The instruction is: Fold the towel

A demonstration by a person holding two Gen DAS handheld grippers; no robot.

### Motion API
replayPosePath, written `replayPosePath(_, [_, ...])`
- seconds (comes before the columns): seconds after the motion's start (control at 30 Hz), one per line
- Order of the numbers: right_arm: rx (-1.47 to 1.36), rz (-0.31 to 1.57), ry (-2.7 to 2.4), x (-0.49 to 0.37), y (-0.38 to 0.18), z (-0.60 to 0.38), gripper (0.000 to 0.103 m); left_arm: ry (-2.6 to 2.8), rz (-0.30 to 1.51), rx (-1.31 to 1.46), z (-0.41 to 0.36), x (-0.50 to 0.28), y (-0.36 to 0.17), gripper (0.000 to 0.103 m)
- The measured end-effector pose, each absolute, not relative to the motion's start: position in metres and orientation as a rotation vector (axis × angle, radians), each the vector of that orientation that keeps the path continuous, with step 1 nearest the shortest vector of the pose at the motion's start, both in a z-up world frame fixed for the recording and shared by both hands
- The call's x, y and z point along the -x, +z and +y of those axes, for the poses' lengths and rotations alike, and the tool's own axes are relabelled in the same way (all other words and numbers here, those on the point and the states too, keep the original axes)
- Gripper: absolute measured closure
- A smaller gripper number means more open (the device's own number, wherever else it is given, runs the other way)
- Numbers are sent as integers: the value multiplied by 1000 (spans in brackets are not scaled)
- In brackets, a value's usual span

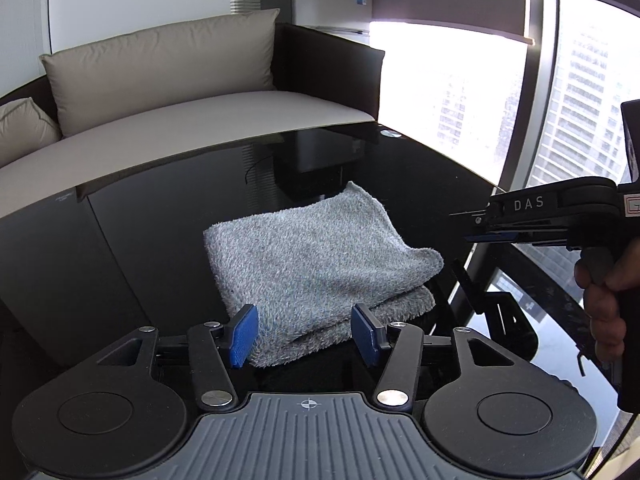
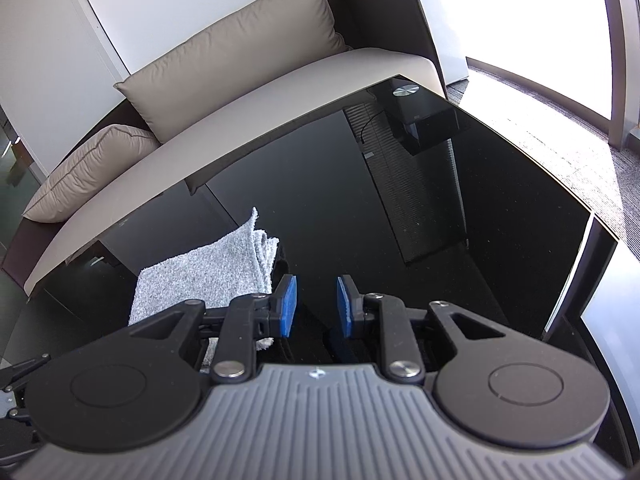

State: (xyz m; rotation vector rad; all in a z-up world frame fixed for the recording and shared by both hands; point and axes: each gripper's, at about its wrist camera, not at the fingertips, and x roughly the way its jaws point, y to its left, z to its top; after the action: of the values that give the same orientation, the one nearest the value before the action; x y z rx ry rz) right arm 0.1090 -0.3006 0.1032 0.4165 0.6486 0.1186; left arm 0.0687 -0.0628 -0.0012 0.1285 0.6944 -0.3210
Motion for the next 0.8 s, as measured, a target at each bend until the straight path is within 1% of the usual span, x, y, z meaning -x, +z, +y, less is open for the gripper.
replayPosePath(0.07, [-413, 637, 125, -112, 105, -299, 75, -320, 692, -121, -59, -69, -2, 53])
replayPosePath(0.2, [-412, 638, 131, -116, 104, -296, 75, -337, 677, -116, -56, -63, -1, 48])
replayPosePath(0.53, [-386, 644, 117, -124, 103, -289, 75, -351, 670, -147, -54, -61, -8, 50])
replayPosePath(0.57, [-384, 644, 116, -125, 102, -289, 75, -347, 669, -146, -53, -62, -9, 51])
replayPosePath(0.67, [-378, 646, 119, -126, 102, -286, 75, -330, 673, -148, -49, -65, -11, 63])
replayPosePath(0.73, [-374, 647, 119, -126, 101, -285, 75, -327, 683, -144, -46, -66, -13, 73])
replayPosePath(0.8, [-374, 646, 120, -125, 101, -284, 75, -326, 688, -146, -45, -67, -14, 78])
